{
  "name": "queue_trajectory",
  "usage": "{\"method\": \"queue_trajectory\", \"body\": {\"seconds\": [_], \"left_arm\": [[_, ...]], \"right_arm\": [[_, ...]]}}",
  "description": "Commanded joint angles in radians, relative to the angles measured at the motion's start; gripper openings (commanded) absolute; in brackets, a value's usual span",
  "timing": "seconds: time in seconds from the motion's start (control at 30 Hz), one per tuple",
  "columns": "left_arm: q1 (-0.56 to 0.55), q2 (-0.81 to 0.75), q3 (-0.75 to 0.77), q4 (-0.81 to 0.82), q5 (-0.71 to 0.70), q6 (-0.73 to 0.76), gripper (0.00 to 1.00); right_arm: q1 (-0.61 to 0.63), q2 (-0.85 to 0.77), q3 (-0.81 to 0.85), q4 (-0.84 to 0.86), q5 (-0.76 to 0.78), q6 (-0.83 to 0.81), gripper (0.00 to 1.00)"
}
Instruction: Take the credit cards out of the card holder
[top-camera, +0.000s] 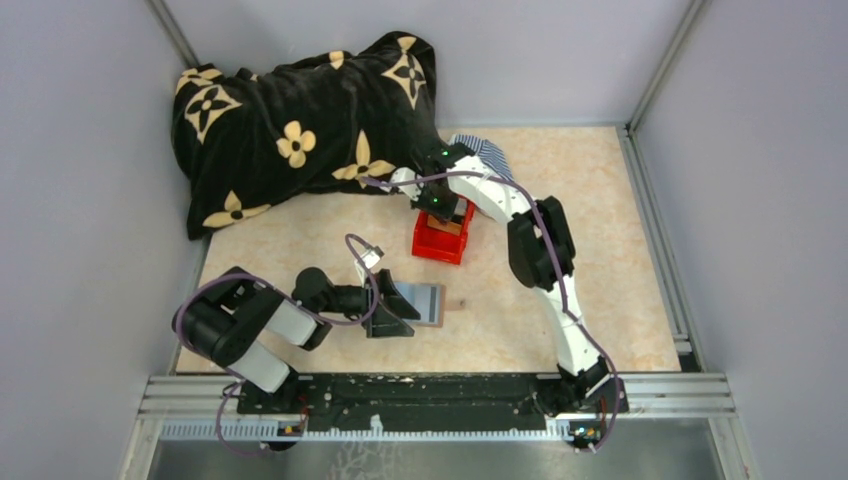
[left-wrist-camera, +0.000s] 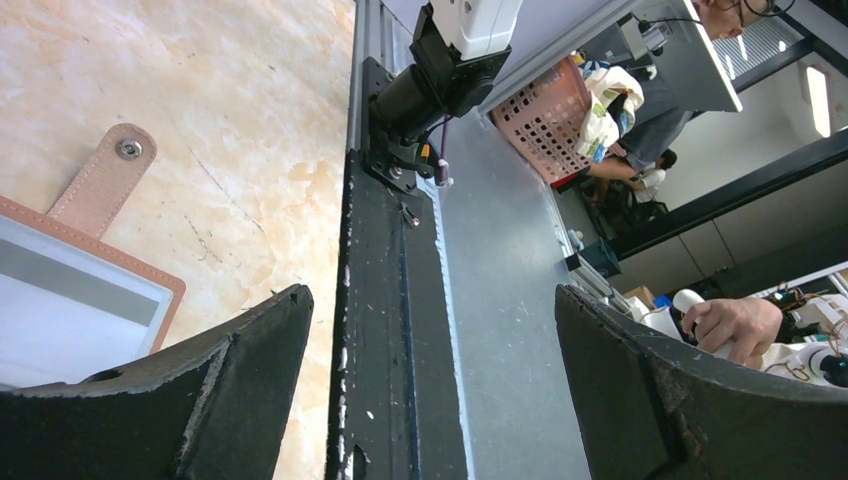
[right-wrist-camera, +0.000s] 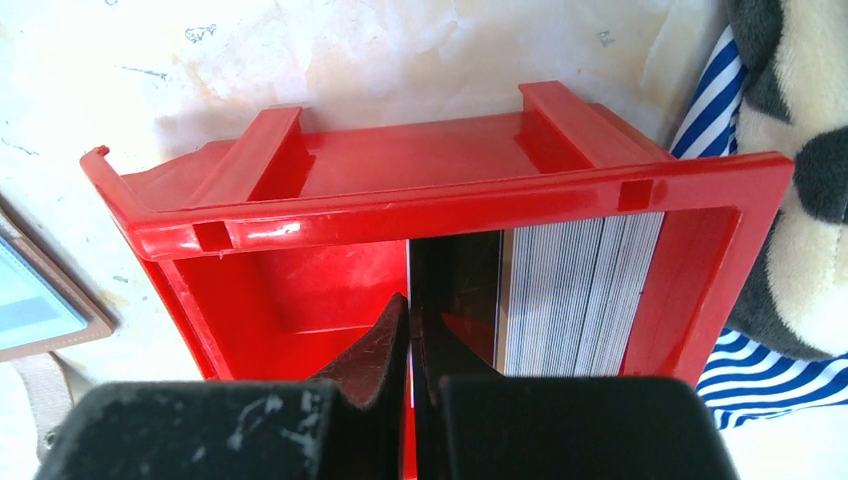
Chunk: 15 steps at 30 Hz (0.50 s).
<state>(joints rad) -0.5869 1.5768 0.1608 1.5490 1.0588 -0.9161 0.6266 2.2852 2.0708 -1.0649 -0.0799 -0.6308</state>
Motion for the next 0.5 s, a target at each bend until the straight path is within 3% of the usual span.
{"method": "queue_trajectory", "body": {"seconds": [0.0, 0.47], "left_arm": [[0.002, 0.005, 0.019, 0.24, 0.02, 0.016, 0.96], [0.002, 0.026, 0.04, 0.24, 0.022, 0.004, 0.95]], "right_arm": [[0.016, 0.015, 0.031, -0.02, -0.004, -0.089, 0.0], [0.027, 0.047, 0.064, -0.067, 0.069, -0.151, 0.0]]}}
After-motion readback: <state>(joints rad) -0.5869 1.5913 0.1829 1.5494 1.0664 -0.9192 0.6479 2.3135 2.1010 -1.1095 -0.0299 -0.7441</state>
